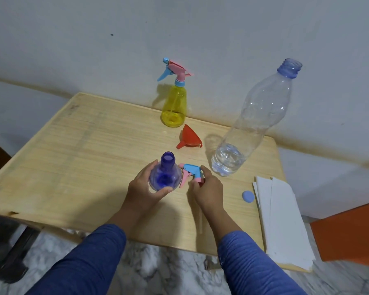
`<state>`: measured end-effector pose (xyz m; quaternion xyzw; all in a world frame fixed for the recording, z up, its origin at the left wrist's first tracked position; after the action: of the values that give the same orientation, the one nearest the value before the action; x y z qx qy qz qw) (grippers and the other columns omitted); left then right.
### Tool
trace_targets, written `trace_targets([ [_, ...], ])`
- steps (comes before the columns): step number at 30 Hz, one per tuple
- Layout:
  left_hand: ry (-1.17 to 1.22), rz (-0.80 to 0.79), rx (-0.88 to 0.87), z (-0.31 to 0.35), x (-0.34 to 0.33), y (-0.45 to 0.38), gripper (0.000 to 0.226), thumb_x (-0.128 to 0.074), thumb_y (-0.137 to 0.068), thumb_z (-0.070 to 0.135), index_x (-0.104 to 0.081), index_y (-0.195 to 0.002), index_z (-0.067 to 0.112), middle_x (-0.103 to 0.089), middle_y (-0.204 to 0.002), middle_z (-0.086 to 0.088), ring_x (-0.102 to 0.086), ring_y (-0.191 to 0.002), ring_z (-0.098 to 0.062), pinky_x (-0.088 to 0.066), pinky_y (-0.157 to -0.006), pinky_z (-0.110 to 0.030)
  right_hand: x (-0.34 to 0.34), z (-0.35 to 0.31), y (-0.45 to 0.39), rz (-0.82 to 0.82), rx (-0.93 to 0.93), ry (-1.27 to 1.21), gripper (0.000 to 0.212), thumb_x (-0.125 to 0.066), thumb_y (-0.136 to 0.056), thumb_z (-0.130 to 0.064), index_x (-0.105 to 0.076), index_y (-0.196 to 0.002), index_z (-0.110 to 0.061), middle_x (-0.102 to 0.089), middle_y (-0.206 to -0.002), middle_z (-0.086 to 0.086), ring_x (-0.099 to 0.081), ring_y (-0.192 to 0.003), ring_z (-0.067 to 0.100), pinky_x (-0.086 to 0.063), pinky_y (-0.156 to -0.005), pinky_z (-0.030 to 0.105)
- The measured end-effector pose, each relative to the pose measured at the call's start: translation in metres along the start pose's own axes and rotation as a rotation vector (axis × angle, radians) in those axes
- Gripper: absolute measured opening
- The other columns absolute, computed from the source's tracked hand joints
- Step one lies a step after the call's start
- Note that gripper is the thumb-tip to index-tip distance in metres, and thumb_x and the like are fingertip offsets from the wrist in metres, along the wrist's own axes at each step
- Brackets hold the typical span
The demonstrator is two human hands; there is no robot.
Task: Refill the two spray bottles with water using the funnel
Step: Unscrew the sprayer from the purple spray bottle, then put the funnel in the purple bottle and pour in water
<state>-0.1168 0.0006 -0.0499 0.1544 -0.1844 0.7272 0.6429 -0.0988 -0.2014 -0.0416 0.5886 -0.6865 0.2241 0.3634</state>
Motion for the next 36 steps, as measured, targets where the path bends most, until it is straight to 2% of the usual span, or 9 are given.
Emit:
trace_targets([
  [6,-0.004,0.008,0.0,0.001,0.0,0.0,0.081,-0.083,-0.067,0.027,-0.043,-0.138,0.021,-0.052,-0.134,0.006,-0.051,-0.119,-0.01,-0.042,-0.095,-0.021,0.017,-0.018,0.0,0.055,0.026,0.232,0.05,-0.055,-0.089,-0.036,-0.042,-0.134,-0.017,-0.056,-0.117,0.013,-0.05,-0.111,0.029,-0.043,-0.08,0.033],
  [9,0.011,0.014,-0.005,0.002,0.001,0.001,0.082,-0.082,-0.068,0.027,-0.042,-0.138,0.022,-0.052,-0.135,0.006,-0.05,-0.119,-0.009,-0.042,-0.096,-0.021,0.035,-0.049,-0.005,0.174,0.152,0.087,0.045,-0.053,-0.091,-0.029,-0.045,-0.134,-0.017,-0.051,-0.125,0.011,-0.051,-0.111,0.025,-0.04,-0.081,0.028],
  [12,0.011,0.007,-0.026,0.003,0.001,0.002,0.083,-0.082,-0.068,0.029,-0.041,-0.139,0.019,-0.051,-0.136,0.005,-0.049,-0.119,-0.007,-0.04,-0.093,-0.015,0.041,-0.069,-0.026,0.17,0.175,-0.062,0.049,-0.052,-0.094,-0.022,-0.037,-0.141,-0.016,-0.043,-0.135,0.006,-0.055,-0.1,0.018,-0.033,-0.084,0.01],
  [17,-0.008,-0.01,-0.035,0.006,0.0,0.001,0.091,-0.067,-0.061,0.058,-0.04,-0.139,0.021,-0.051,-0.131,0.011,-0.049,-0.114,-0.002,-0.037,-0.088,-0.004,0.028,-0.075,-0.065,0.121,0.105,-0.092,0.056,-0.054,-0.094,-0.02,-0.032,-0.145,-0.016,-0.041,-0.145,0.008,-0.041,-0.131,0.023,-0.035,-0.102,0.032],
  [20,-0.009,-0.018,-0.047,0.01,0.0,0.0,0.093,-0.061,-0.06,0.068,-0.04,-0.138,0.022,-0.047,-0.123,0.02,-0.047,-0.109,0.004,-0.033,-0.081,0.004,0.021,-0.068,-0.078,0.1,0.038,-0.258,0.051,-0.056,-0.093,-0.016,-0.039,-0.142,-0.018,-0.05,-0.139,0.007,-0.047,-0.126,0.022,-0.037,-0.101,0.028],
  [24,-0.02,-0.017,-0.017,0.006,0.0,-0.002,0.096,-0.061,-0.057,0.068,-0.039,-0.14,0.024,-0.047,-0.127,0.019,-0.045,-0.112,0.003,-0.032,-0.082,0.002,0.011,-0.054,-0.085,0.072,-0.046,-0.404,0.037,-0.054,-0.094,-0.013,-0.055,-0.131,-0.019,-0.061,-0.126,0.007,-0.057,-0.112,0.019,-0.037,-0.079,0.01],
  [29,-0.024,-0.032,-0.015,0.005,-0.002,-0.001,0.096,-0.061,-0.058,0.067,-0.038,-0.14,0.023,-0.048,-0.131,0.014,-0.045,-0.113,0.002,-0.032,-0.084,0.0,0.022,-0.058,-0.078,0.137,-0.009,-0.502,0.026,-0.056,-0.093,-0.014,-0.067,-0.116,-0.016,-0.067,-0.116,0.005,-0.059,-0.096,0.013,-0.044,-0.081,0.019],
  [33,-0.017,-0.027,-0.005,0.009,0.0,0.0,0.094,-0.061,-0.057,0.063,-0.04,-0.14,0.022,-0.047,-0.127,0.017,-0.046,-0.112,0.0,-0.031,-0.083,0.001,0.051,-0.074,-0.064,0.167,0.135,-0.607,0.024,-0.061,-0.089,-0.014,-0.07,-0.11,-0.023,-0.071,-0.099,0.003,-0.068,-0.09,0.02,-0.054,-0.087,0.035],
  [36,0.018,-0.031,0.01,0.007,0.0,0.002,0.092,-0.066,-0.057,0.056,-0.04,-0.139,0.023,-0.046,-0.128,0.019,-0.047,-0.115,-0.001,-0.034,-0.088,-0.003,0.081,-0.094,-0.045,0.159,0.286,-0.685,0.028,-0.062,-0.089,-0.01,-0.069,-0.105,-0.031,-0.071,-0.094,0.0,-0.069,-0.077,0.014,-0.057,-0.082,0.037],
])
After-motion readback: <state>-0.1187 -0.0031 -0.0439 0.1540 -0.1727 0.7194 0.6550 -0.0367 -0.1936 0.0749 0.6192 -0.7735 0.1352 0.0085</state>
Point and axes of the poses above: each hand's wrist, its own y-axis away from the middle knuckle, its own x-axis out of the back of the hand, z = x × y, the point moved 9 cm from there along -y, towards the middle knuckle
